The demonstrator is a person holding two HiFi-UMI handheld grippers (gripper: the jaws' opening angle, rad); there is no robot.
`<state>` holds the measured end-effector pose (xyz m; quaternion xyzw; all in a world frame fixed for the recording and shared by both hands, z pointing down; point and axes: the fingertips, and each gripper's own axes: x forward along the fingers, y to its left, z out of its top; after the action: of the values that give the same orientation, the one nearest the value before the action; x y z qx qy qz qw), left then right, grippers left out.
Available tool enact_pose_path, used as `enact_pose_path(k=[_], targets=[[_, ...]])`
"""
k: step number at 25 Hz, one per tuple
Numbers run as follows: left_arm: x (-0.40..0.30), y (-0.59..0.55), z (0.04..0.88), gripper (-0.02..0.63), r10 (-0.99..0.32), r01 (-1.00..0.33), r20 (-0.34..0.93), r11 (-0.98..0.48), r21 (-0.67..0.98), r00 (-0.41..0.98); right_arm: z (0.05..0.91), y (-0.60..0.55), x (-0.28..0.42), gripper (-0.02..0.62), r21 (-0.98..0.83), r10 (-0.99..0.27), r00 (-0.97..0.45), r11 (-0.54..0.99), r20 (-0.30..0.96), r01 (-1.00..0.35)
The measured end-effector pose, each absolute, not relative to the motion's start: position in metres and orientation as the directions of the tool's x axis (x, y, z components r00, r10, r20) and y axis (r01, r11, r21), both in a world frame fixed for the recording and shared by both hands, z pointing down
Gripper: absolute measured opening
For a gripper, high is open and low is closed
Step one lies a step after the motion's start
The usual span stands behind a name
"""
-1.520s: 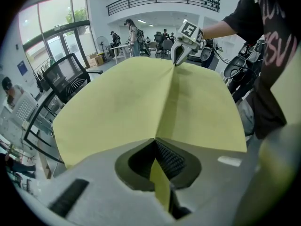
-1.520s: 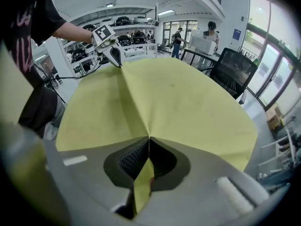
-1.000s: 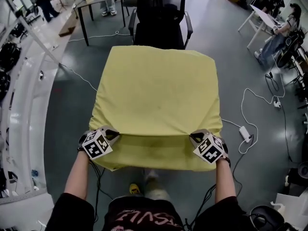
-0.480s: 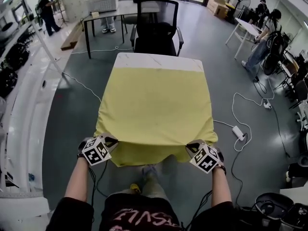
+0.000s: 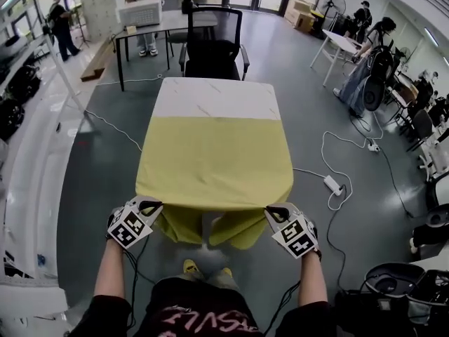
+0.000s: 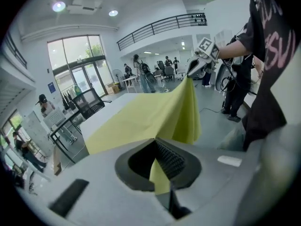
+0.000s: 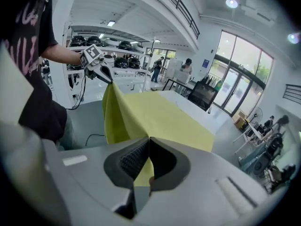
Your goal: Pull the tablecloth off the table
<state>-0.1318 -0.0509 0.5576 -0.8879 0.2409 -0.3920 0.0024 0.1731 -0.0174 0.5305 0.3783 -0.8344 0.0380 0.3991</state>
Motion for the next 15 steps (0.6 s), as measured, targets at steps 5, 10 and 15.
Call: enact_pose_path(k=[5,10,15], targets=[[-0.121,-0.019,0.533,0.008,-0.52,-0.529,0.629,-0.825,-0.197,0.577,0.51,0.014,0.184,0.018,0.215,-0.68,-0.408,0.636,0.609,-0.741],[-0.107,0.03,0.512,0.008,-0.564,-0.565,0.599,-0.796,-0.214,0.568,0.494,0.058,0.198,0.018,0.224,-0.704,-0.42,0.627,0.572,-0.746],[-0.099,0.082,0.486,0.008,-0.603,-0.599,0.558,-0.77,-0.22,0.57,0.472,0.108,0.207,0.02,0.23,-0.729,-0.439,0.618,0.525,-0.752]])
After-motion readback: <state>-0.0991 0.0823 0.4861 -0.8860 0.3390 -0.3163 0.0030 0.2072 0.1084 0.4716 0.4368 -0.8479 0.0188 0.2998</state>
